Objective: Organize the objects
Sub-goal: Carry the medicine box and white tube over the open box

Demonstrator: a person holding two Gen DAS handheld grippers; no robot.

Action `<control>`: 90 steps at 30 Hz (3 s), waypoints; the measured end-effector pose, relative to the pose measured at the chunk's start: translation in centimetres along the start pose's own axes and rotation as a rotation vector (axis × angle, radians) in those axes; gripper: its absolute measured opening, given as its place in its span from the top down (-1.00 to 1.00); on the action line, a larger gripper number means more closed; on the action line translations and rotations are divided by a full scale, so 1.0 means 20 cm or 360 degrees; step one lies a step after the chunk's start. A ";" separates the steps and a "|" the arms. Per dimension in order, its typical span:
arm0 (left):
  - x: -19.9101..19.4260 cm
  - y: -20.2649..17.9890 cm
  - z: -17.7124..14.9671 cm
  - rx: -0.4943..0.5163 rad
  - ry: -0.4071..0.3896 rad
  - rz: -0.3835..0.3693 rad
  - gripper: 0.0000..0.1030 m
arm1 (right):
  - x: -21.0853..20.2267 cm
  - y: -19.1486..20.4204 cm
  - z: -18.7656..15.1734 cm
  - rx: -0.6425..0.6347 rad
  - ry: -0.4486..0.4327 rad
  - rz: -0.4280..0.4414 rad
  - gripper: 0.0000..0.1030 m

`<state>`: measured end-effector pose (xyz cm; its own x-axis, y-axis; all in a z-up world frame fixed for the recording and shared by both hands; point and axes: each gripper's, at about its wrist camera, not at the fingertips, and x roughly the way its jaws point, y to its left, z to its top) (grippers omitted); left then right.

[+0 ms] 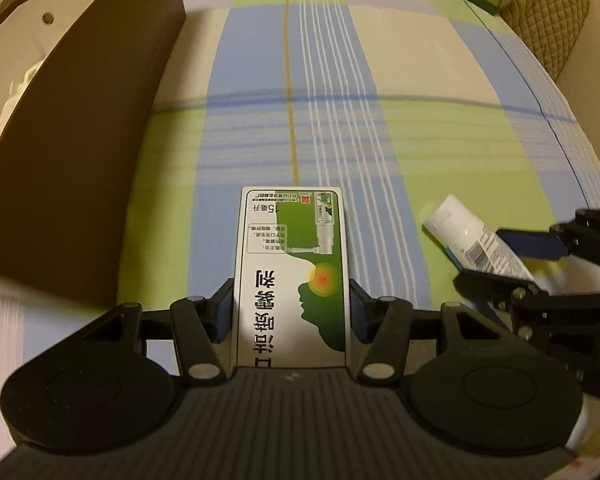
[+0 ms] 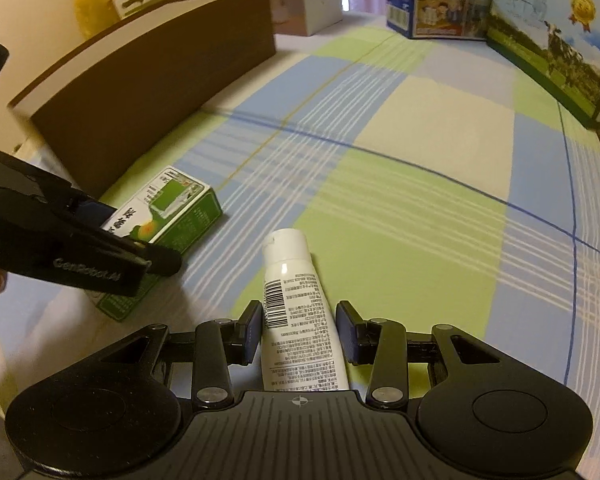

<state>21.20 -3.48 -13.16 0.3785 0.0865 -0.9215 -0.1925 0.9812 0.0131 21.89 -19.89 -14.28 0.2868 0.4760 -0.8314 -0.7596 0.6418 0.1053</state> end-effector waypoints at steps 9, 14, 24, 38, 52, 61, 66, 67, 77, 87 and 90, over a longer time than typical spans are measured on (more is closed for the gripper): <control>-0.04 0.00 -0.03 0.0009 -0.0007 -0.0003 -0.07 | 0.02 0.06 -0.02 -0.0134 -0.0006 -0.0077 0.27; -0.05 0.00 -0.03 0.0004 -0.0016 -0.0003 -0.01 | 0.03 0.06 -0.02 -0.0110 -0.0020 -0.0087 0.30; -0.07 0.02 -0.08 -0.0001 -0.0011 -0.0001 0.01 | 0.00 0.06 -0.01 0.0007 0.0025 -0.0051 0.32; -0.29 0.10 -0.08 0.0007 -0.0128 -0.0084 0.01 | -0.11 0.06 0.09 0.0305 -0.0018 0.0076 0.32; -0.63 0.32 -0.01 -0.0019 -0.0356 -0.0121 0.01 | -0.26 0.24 0.38 0.0445 -0.0204 0.0326 0.32; -0.75 0.64 0.05 -0.0090 -0.0440 -0.0012 0.01 | -0.20 0.49 0.64 0.0454 -0.0273 0.0493 0.32; -0.74 0.84 0.12 -0.0093 -0.0464 0.0062 0.01 | -0.11 0.62 0.82 0.0454 -0.0307 0.0518 0.32; -0.74 0.88 0.13 -0.0092 -0.0468 0.0071 0.01 | -0.09 0.64 0.84 0.0457 -0.0309 0.0518 0.32; -0.59 1.21 0.35 -0.0055 -0.0470 0.0141 0.01 | 0.15 0.77 1.13 0.0499 -0.0298 0.0438 0.32; -0.34 1.35 0.58 0.0006 -0.0370 0.0107 0.01 | 0.43 0.73 1.32 0.0575 -0.0223 0.0207 0.32; -0.27 1.37 0.65 0.0023 -0.0352 0.0091 0.01 | 0.50 0.72 1.38 0.0568 -0.0216 0.0139 0.32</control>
<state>25.68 25.15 -2.84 0.5569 0.1763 -0.8116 -0.2069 0.9759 0.0700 29.91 10.68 -6.00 0.3229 0.5981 -0.7335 -0.5409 0.7526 0.3755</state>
